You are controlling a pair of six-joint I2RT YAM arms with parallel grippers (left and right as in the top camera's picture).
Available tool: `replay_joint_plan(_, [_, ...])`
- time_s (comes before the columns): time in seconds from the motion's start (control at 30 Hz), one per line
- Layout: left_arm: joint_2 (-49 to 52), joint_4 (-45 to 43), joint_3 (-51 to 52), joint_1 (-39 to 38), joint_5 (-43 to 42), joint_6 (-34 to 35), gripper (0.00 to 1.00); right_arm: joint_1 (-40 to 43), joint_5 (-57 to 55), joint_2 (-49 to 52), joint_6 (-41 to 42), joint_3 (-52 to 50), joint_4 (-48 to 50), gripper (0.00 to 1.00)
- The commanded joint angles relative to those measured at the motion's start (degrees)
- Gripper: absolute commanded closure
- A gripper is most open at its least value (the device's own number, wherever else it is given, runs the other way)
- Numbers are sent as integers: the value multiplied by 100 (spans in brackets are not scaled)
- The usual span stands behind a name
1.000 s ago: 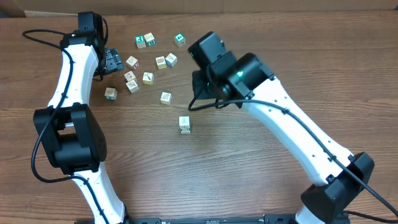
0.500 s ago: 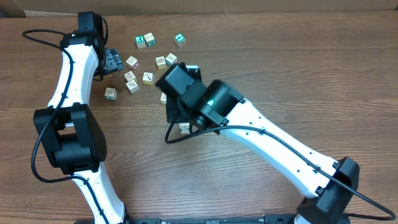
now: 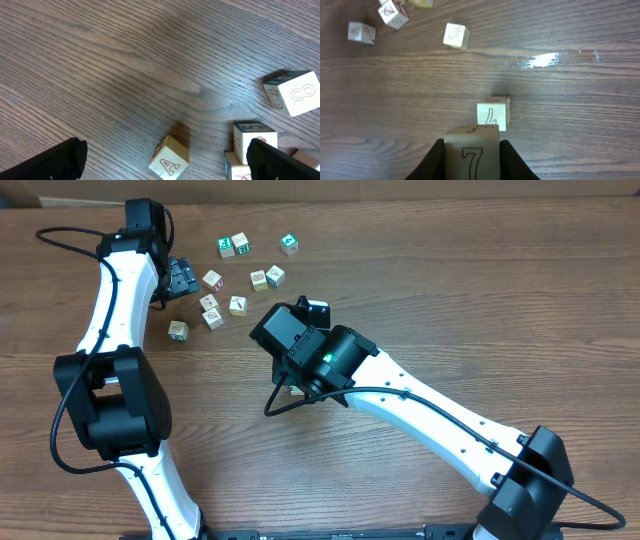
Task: Form a tower
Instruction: 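Lift the 7 block and carry it over the stack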
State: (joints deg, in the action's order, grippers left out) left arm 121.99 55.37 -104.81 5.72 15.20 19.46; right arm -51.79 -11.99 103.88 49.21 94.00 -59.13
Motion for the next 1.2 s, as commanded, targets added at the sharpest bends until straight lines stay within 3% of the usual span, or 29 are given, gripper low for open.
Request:
replay_joint_plan(0.0, [55,7,-26,-22,-22,-63,0,-2,-216,-15,205,-74,59,93])
replay_joint_plan(1.17, [55,7,-26,-22,-22,-63,0,-2,-157,765,160,-83,168,88])
